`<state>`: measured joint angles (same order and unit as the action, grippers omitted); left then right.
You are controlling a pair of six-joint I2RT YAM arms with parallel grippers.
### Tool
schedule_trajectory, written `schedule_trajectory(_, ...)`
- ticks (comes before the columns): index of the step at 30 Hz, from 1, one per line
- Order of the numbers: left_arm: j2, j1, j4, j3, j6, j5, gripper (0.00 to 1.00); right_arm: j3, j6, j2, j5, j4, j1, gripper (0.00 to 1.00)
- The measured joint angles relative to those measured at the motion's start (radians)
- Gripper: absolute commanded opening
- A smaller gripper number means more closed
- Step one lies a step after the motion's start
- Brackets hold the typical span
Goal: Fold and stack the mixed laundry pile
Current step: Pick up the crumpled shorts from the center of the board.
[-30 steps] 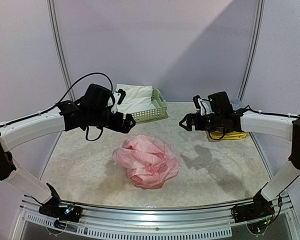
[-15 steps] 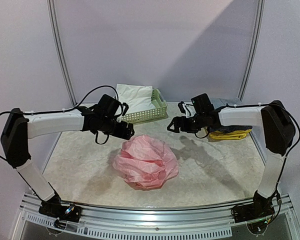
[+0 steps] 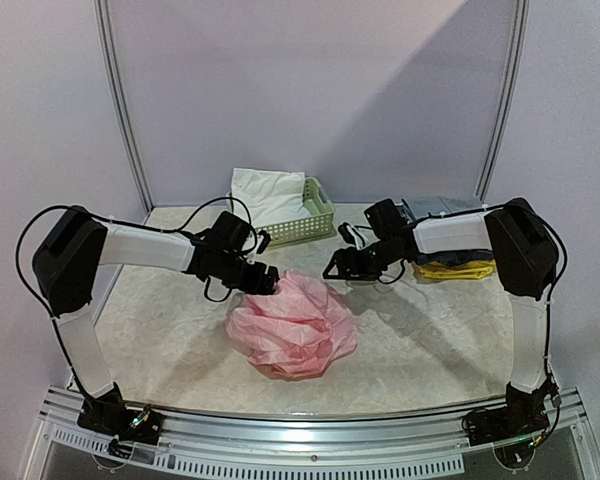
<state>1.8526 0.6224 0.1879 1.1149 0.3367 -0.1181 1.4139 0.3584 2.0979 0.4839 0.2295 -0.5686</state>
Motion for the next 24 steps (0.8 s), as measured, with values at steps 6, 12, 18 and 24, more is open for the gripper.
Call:
schedule_trajectory(6, 0.082, -0.004, -0.066, 0.001, 0.017, -0.077, 0.68, 0.05, -0.003, 0.072, 0.048, 0.015, 0.0, 0.8)
schedule_trajectory(12, 0.127, -0.009, -0.14, 0.007, 0.031, -0.136, 0.39, 0.089, -0.002, 0.109, 0.088, 0.014, 0.0, 0.6)
schedule_trajectory(18, 0.138, -0.01, -0.198, 0.003, 0.043, -0.18, 0.0, 0.113, -0.001, 0.149, 0.137, 0.012, 0.0, 0.16)
schedule_trajectory(24, 0.122, -0.009, -0.265, -0.04, 0.05, -0.195, 0.0, 0.122, 0.004, 0.155, 0.164, 0.018, -0.001, 0.0)
